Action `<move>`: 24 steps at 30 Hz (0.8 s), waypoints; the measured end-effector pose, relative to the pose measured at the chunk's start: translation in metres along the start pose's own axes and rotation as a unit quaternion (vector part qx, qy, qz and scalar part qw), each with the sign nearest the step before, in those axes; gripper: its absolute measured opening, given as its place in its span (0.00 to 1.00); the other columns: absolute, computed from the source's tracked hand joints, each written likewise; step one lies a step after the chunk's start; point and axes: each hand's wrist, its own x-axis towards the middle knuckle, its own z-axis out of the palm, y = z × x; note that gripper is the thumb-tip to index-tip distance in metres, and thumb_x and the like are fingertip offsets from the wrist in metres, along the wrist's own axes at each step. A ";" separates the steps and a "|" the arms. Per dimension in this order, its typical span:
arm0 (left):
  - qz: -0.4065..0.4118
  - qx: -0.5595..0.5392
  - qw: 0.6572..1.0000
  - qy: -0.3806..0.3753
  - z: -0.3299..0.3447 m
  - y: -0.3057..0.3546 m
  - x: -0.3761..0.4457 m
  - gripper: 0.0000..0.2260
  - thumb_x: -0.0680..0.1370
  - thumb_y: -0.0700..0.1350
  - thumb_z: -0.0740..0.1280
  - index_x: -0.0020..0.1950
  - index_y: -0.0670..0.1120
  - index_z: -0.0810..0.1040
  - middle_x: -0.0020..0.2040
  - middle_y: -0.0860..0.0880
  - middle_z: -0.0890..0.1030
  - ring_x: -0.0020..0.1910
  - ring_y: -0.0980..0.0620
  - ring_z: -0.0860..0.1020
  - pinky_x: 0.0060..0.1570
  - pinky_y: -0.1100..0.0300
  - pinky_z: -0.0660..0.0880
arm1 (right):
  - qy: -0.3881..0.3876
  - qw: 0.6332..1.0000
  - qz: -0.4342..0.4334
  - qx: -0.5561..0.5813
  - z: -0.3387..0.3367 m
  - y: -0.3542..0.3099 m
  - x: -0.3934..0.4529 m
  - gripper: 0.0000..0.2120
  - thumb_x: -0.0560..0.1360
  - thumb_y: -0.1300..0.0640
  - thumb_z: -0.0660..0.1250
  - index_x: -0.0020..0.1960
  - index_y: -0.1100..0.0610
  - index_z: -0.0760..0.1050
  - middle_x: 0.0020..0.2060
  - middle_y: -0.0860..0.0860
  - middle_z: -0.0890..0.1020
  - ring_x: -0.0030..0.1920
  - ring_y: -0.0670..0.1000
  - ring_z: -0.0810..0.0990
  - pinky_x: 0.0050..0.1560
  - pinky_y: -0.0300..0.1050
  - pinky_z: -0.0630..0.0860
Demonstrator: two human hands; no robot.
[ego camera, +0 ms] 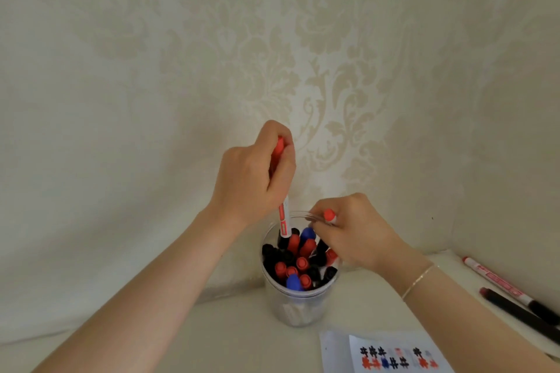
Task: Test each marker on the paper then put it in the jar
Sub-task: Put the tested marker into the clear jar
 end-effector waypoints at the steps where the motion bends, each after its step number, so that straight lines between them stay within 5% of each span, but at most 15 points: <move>1: 0.026 -0.020 0.999 -0.009 -0.001 0.002 -0.003 0.05 0.80 0.42 0.56 0.47 0.44 0.69 0.25 0.53 0.66 0.19 0.52 0.66 0.19 0.58 0.63 | 0.004 1.000 -0.016 0.001 0.000 0.002 -0.003 0.06 0.71 0.65 0.65 0.39 0.61 0.81 0.28 0.56 0.79 0.31 0.56 0.76 0.34 0.50 0.73; 4: 0.077 -0.065 0.994 -0.039 -0.004 0.008 -0.017 0.08 0.83 0.47 0.53 0.47 0.46 0.67 0.25 0.49 0.72 0.20 0.51 0.70 0.19 0.54 0.67 | 0.028 0.998 -0.048 0.030 0.003 0.005 -0.008 0.07 0.70 0.65 0.66 0.37 0.58 0.81 0.27 0.54 0.79 0.29 0.55 0.76 0.33 0.52 0.73; 10: 0.054 -0.131 0.989 -0.041 -0.010 0.023 -0.033 0.09 0.83 0.49 0.53 0.50 0.45 0.67 0.30 0.46 0.79 0.26 0.51 0.77 0.22 0.53 0.71 | 0.006 0.983 0.003 0.186 0.004 0.000 -0.017 0.07 0.72 0.62 0.69 0.42 0.52 0.84 0.34 0.53 0.84 0.39 0.60 0.82 0.43 0.56 0.78; 13: 0.065 -0.113 0.990 -0.054 -0.015 0.026 -0.035 0.09 0.83 0.49 0.52 0.51 0.45 0.66 0.29 0.46 0.78 0.23 0.48 0.75 0.21 0.52 0.71 | -0.021 0.966 0.027 0.258 -0.002 -0.007 -0.022 0.09 0.72 0.67 0.67 0.42 0.58 0.84 0.31 0.49 0.84 0.36 0.48 0.83 0.41 0.43 0.77; 15: 0.117 -0.070 0.988 -0.080 -0.016 0.029 -0.036 0.09 0.83 0.48 0.52 0.51 0.45 0.66 0.27 0.47 0.76 0.22 0.51 0.72 0.19 0.54 0.69 | -0.036 0.957 0.035 0.286 -0.006 -0.013 -0.026 0.14 0.73 0.71 0.64 0.37 0.57 0.83 0.22 0.44 0.78 0.25 0.41 0.76 0.32 0.32 0.70; 19: 0.164 -0.028 0.980 -0.105 -0.017 0.036 -0.036 0.08 0.83 0.48 0.53 0.51 0.45 0.67 0.28 0.51 0.75 0.24 0.55 0.68 0.20 0.59 0.68 | -0.055 0.955 0.045 0.287 -0.009 -0.022 -0.027 0.31 0.75 0.70 0.60 0.20 0.45 0.75 0.15 0.44 0.67 0.19 0.41 0.62 0.25 0.34 0.60; 21: 0.093 -0.072 0.987 -0.112 -0.017 0.036 -0.038 0.09 0.83 0.50 0.52 0.52 0.46 0.66 0.29 0.48 0.77 0.23 0.51 0.73 0.21 0.53 0.71 | -0.060 0.957 0.041 0.280 -0.009 -0.024 -0.028 0.29 0.75 0.70 0.61 0.22 0.44 0.77 0.16 0.43 0.68 0.19 0.42 0.63 0.26 0.34 0.61; 24: 0.024 -0.078 0.992 -0.098 -0.018 0.032 -0.044 0.10 0.83 0.52 0.51 0.52 0.47 0.65 0.29 0.46 0.77 0.24 0.47 0.76 0.21 0.50 0.71 | -0.079 0.957 0.035 0.275 -0.010 -0.030 -0.028 0.14 0.74 0.68 0.63 0.41 0.54 0.84 0.22 0.41 0.78 0.25 0.38 0.76 0.30 0.27 0.68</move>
